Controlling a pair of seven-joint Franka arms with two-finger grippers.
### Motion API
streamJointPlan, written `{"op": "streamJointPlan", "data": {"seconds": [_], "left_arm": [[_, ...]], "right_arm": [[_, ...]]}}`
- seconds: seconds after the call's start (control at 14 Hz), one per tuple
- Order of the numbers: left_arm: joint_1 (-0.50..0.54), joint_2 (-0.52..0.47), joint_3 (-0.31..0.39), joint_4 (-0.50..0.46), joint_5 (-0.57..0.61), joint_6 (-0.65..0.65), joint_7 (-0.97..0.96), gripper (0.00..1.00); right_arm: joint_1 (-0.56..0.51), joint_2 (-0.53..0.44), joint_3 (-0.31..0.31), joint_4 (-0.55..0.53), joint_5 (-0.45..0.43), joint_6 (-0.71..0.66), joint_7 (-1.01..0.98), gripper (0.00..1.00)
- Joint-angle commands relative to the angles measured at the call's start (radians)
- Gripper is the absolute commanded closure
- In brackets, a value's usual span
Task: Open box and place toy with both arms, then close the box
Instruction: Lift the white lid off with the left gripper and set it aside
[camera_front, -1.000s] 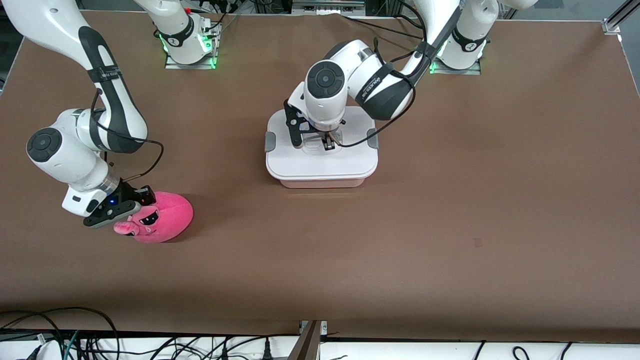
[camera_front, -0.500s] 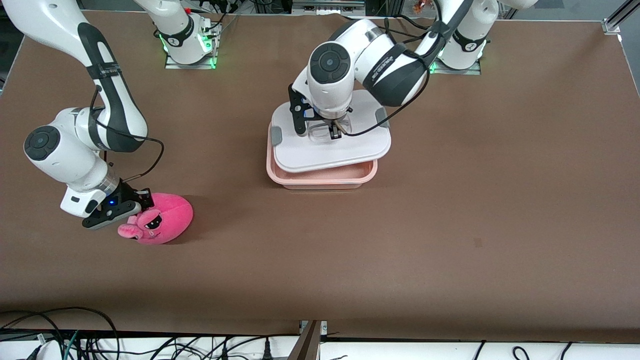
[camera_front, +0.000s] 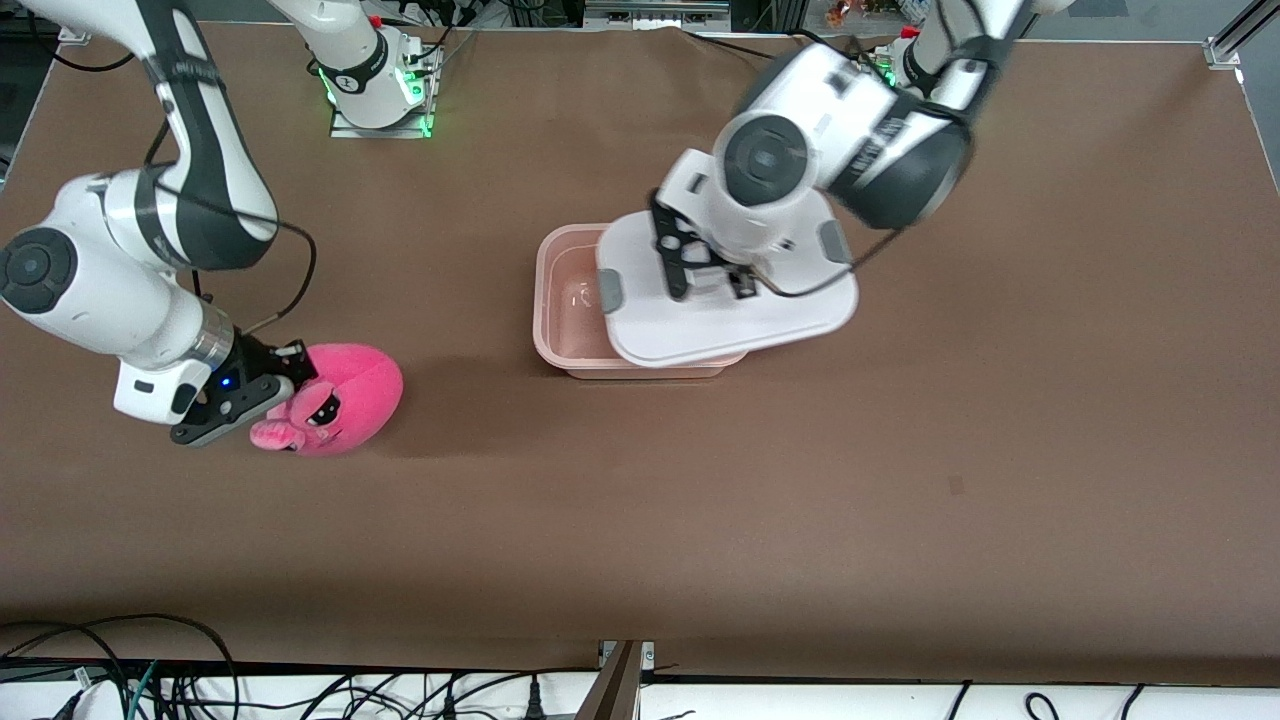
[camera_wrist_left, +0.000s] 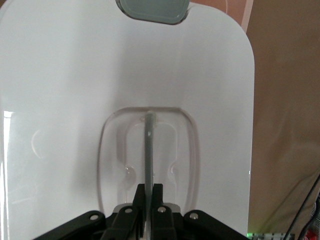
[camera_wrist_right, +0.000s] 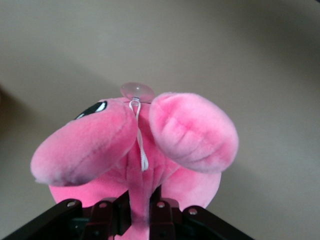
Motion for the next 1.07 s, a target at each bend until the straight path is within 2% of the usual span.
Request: {"op": "streamJointPlan", "data": {"seconds": [0.0, 0.21, 0.29, 0.43, 0.57, 0.64, 1.0], "left_arm": [[0.11, -0.02, -0.004, 0.001, 0.016, -0.094, 0.165, 1.0], [0.2, -0.02, -0.001, 0.042, 0.056, -0.208, 0.254, 1.0], [0.241, -0.02, -0.003, 0.045, 0.073, -0.226, 0.279, 1.0], [0.323, -0.018, -0.003, 0.05, 0.073, -0.226, 0.403, 1.0], [0.399, -0.02, -0.014, 0.051, 0.032, -0.229, 0.536, 1.0], [0.42, -0.032, -0.014, 0.059, 0.029, -0.229, 0.54, 1.0], [0.409, -0.043, -0.003, 0.125, 0.045, -0.229, 0.541, 1.0]], "right_arm": [[-0.006, -0.004, 0.083, 0.082, 0.008, -0.154, -0.024, 1.0], [0.005, -0.002, 0.189, 0.145, -0.041, -0.269, -0.021, 1.0], [0.02, -0.002, 0.201, 0.159, -0.06, -0.296, -0.022, 1.0], [0.074, -0.004, 0.204, 0.182, -0.076, -0.333, -0.021, 1.0], [0.161, -0.002, 0.204, 0.19, -0.145, -0.341, -0.018, 1.0], [0.207, -0.001, 0.204, 0.19, -0.167, -0.341, -0.012, 1.0], [0.394, 0.018, 0.201, 0.19, -0.283, -0.34, 0.037, 1.0]]}}
